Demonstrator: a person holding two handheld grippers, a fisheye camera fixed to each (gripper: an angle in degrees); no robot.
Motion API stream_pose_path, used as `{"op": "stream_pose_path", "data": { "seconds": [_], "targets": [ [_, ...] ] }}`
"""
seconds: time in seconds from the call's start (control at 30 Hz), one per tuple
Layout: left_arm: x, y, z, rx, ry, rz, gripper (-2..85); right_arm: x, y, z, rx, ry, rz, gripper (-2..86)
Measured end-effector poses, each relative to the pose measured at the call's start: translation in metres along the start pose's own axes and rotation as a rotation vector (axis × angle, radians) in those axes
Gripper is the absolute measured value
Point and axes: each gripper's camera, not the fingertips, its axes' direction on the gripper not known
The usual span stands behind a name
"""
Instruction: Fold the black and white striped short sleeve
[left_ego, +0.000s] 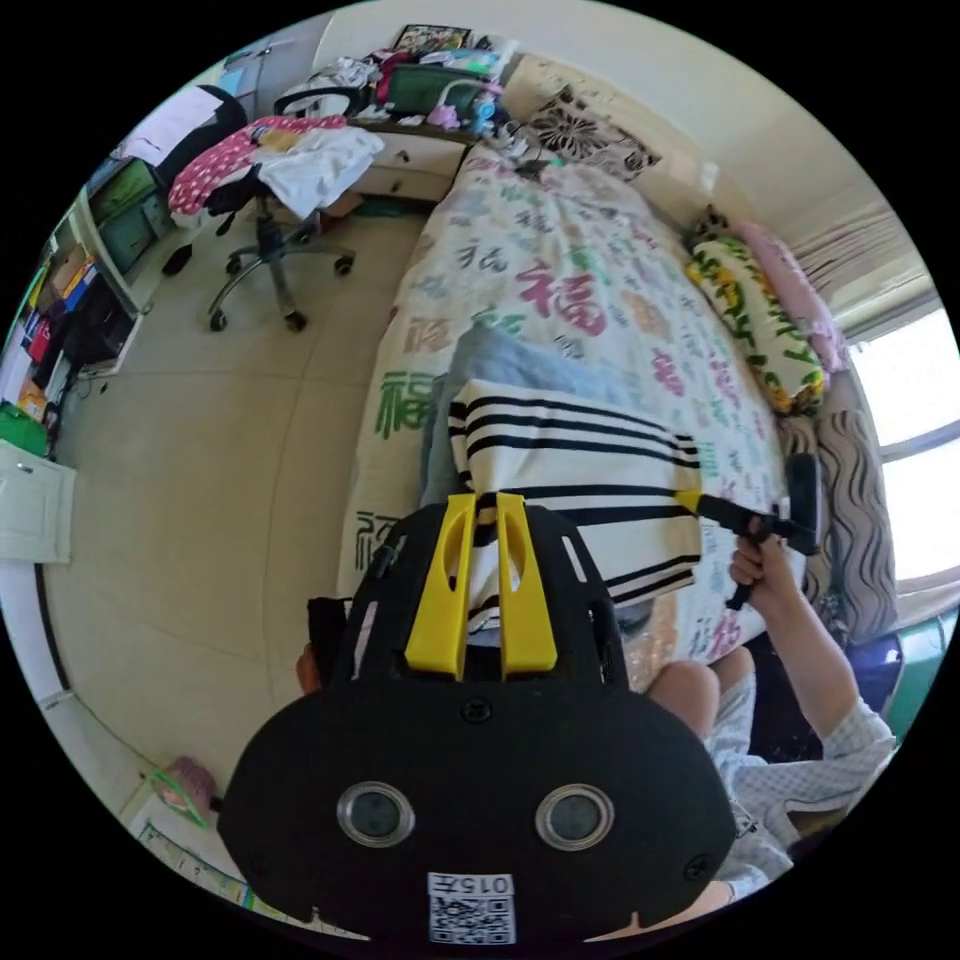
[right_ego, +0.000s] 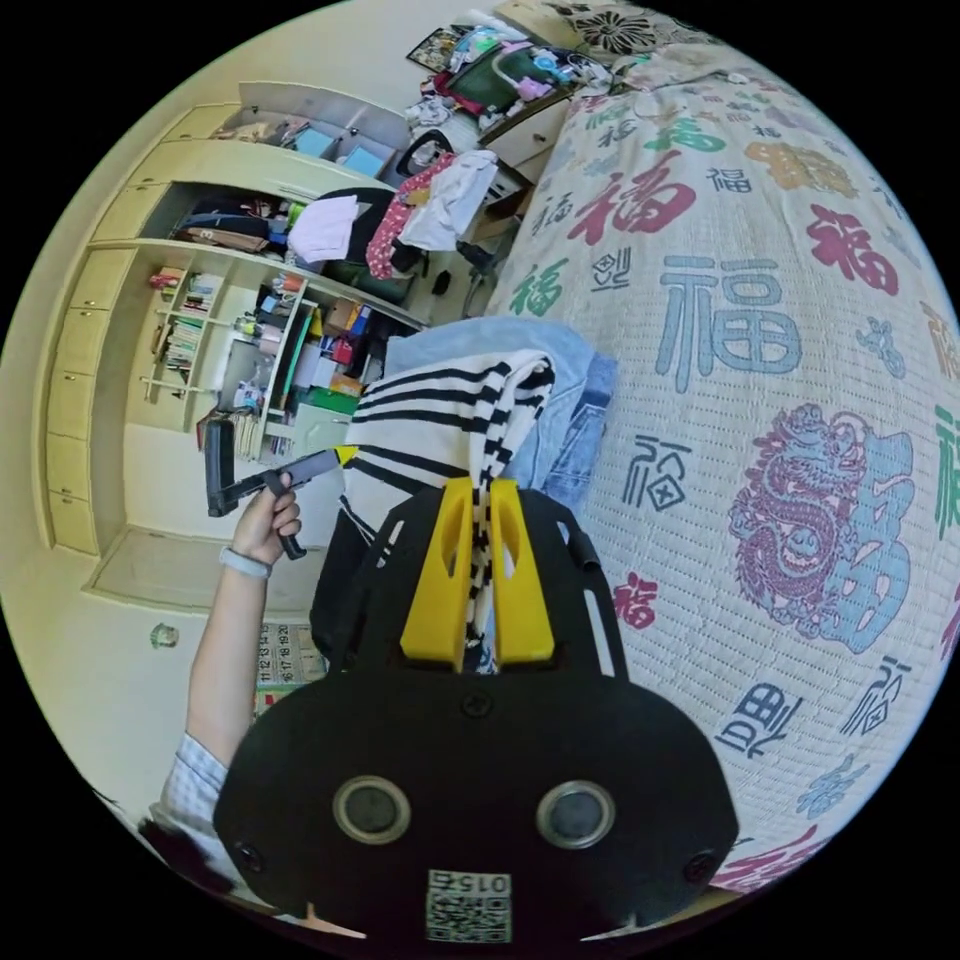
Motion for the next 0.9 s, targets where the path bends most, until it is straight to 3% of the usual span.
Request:
{"op": "stream_pose_path", "data": {
  "seconds": [0.23, 0.37, 0.5, 0.73, 0.9],
  "targets": [
    [0.065, 0.031, 0.003, 0.104, -0.179, 0.054, 5.8, 0.015, 0.035, -0.011, 0.005, -0.089, -0.036, 4.9],
    [0.131, 0.061, -0.013, 0.228, -0.136, 0.224, 6.7, 0.038, 0.092, -0.058, 0.016, 0.083, -0.117, 5.4],
    [0.238, 0.091, 0.003, 0.314, -0.017, 0.47, 6.9, 0.081, 0.162, -0.118, 0.095, 0.266, -0.043, 5.7],
    [0.482, 0.103, 0.135, -0.046, 0.319, 0.852, 9.2, 0.155, 0.32, -0.257, 0.33, 0.6, 0.285, 6.2],
    [0.66, 0.123, 0.198, -0.143, 0.467, 1.005, 9.4, 0.185, 0.419, -0.327, 0.43, 0.838, 0.457, 6.3]
  ]
}}
